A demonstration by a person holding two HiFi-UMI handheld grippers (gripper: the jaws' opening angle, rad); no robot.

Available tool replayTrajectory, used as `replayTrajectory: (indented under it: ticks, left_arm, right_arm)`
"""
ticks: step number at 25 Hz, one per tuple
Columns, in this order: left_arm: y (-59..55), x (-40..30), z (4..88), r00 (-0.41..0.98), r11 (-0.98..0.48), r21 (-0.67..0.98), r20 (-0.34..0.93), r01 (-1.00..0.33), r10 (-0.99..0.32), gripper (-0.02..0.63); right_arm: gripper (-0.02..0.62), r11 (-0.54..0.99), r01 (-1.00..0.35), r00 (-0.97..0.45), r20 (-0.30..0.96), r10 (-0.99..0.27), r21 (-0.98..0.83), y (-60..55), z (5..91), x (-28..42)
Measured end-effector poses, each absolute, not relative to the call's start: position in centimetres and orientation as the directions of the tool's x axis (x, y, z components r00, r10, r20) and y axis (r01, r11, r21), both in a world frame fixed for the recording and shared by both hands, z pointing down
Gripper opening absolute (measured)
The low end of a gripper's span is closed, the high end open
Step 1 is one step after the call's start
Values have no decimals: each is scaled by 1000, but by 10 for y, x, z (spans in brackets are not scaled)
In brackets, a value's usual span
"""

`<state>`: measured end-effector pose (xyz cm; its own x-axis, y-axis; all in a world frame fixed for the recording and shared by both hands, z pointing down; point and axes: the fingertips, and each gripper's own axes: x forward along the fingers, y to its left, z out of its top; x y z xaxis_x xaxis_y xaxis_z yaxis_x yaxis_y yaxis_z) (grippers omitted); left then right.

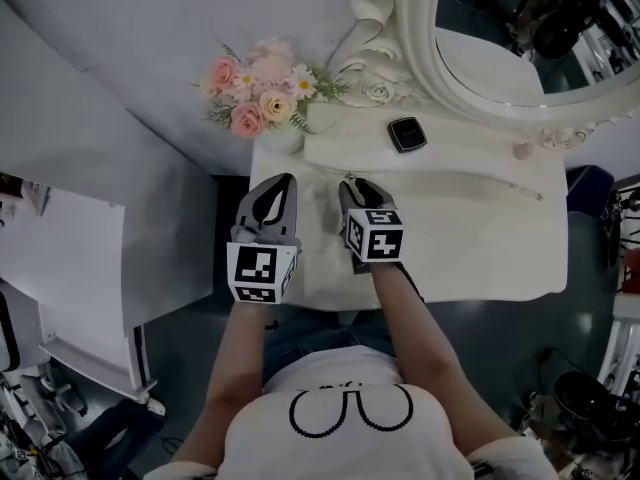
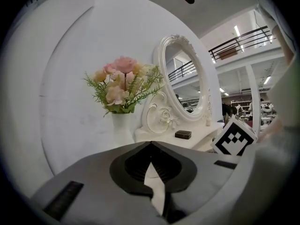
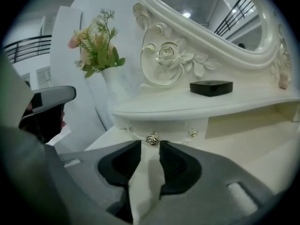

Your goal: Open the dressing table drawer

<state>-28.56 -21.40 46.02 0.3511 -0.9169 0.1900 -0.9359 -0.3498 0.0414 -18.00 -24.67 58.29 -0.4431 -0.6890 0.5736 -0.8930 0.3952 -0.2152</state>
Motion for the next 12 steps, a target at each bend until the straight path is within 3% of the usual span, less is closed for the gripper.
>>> replayTrajectory:
  ticks: [12]
  left_arm:
    - [-218, -291, 469, 361, -357, 60, 206, -932, -909, -2]
  right_arm:
    - [92, 357, -918, -383, 613, -691, -170, -261, 589, -183]
